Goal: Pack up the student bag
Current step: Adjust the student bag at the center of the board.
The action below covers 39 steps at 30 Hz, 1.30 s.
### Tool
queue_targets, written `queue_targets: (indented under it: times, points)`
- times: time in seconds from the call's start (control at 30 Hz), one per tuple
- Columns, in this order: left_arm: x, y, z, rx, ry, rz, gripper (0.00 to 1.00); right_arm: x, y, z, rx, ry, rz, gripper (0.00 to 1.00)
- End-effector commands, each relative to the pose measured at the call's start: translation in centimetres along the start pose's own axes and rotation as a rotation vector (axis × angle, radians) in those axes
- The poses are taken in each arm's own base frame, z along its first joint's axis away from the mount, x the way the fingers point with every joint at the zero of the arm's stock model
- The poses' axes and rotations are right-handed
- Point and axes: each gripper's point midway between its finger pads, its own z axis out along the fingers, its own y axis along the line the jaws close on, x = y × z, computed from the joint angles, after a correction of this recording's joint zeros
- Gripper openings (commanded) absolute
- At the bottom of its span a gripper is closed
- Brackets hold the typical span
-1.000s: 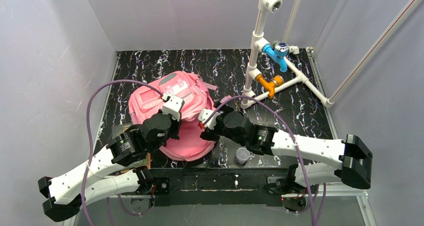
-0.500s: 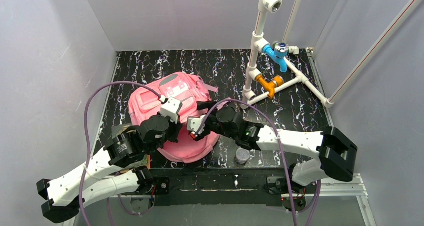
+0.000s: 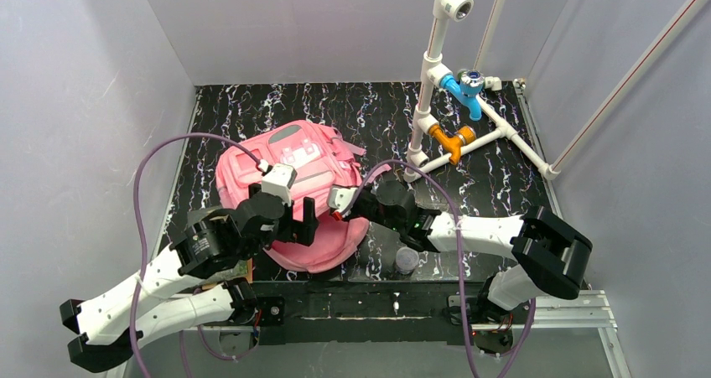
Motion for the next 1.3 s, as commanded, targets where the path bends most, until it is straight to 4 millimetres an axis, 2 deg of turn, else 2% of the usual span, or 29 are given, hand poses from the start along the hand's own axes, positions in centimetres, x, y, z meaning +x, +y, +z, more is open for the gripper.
queue_targets:
  times: [0.0,0.1,0.23,0.33,0.4,0.5,0.6,0.7,0.77,0.87,0.93,1.03,1.13,1.2,1.27]
  points:
    - [-0.4,8.5,-1.4,-0.394,0.007,-0.082,0.98,-0.9,-2.6,-1.8,0.126,-0.018,0.091,0.01]
    - [-0.1,11.5,-1.1,-0.474,0.006,-0.254,0.98,0.0,-2.0,-2.7,0.125,0.002,0.116,0.01]
    - [1.2,13.2,1.1,-0.51,0.065,-0.481,0.98,0.7,-1.3,-3.6,0.116,0.016,0.163,0.01]
    - [2.9,14.0,4.0,-0.524,0.13,-0.645,0.98,0.5,-1.1,-3.8,0.11,0.018,0.208,0.01]
    - [3.5,13.9,6.2,-0.495,0.142,-0.704,0.98,0.5,-1.0,-3.6,0.102,0.038,0.238,0.01]
    - [2.7,12.9,10.0,-0.382,0.109,-0.744,0.95,0.8,-1.1,-3.4,0.113,0.065,0.282,0.01]
    - [1.5,13.2,12.9,-0.359,0.088,-0.77,0.95,1.2,-1.0,-3.3,0.122,0.081,0.319,0.01]
    - [-1.2,12.8,16.0,-0.304,0.123,-0.78,0.93,1.4,-1.1,-3.1,0.146,0.089,0.366,0.01]
    - [-3.1,11.4,18.5,-0.19,0.168,-0.768,0.91,1.5,-1.3,-2.8,0.166,0.093,0.391,0.01]
    - [-5.3,11.4,21.6,-0.148,0.214,-0.743,0.89,2.1,-1.8,-2.1,0.202,0.119,0.395,0.01]
    - [-6.9,12.0,23.0,-0.162,0.214,-0.723,0.89,2.9,-2.6,-1.8,0.253,0.162,0.386,0.01]
    - [-8.3,12.4,23.5,-0.161,0.224,-0.664,0.92,4.6,-4.2,-1.9,0.358,0.261,0.362,0.01]
    - [-8.0,13.7,21.5,-0.252,0.258,-0.589,0.98,5.8,-4.5,-1.6,0.373,0.341,0.33,0.03]
    - [-7.1,15.9,18.9,-0.396,0.265,-0.529,0.98,6.0,-4.0,-1.2,0.336,0.36,0.325,0.22]
    - [-6.6,17.1,15.8,-0.491,0.254,-0.491,0.98,5.4,-3.7,-0.8,0.3,0.372,0.34,0.39]
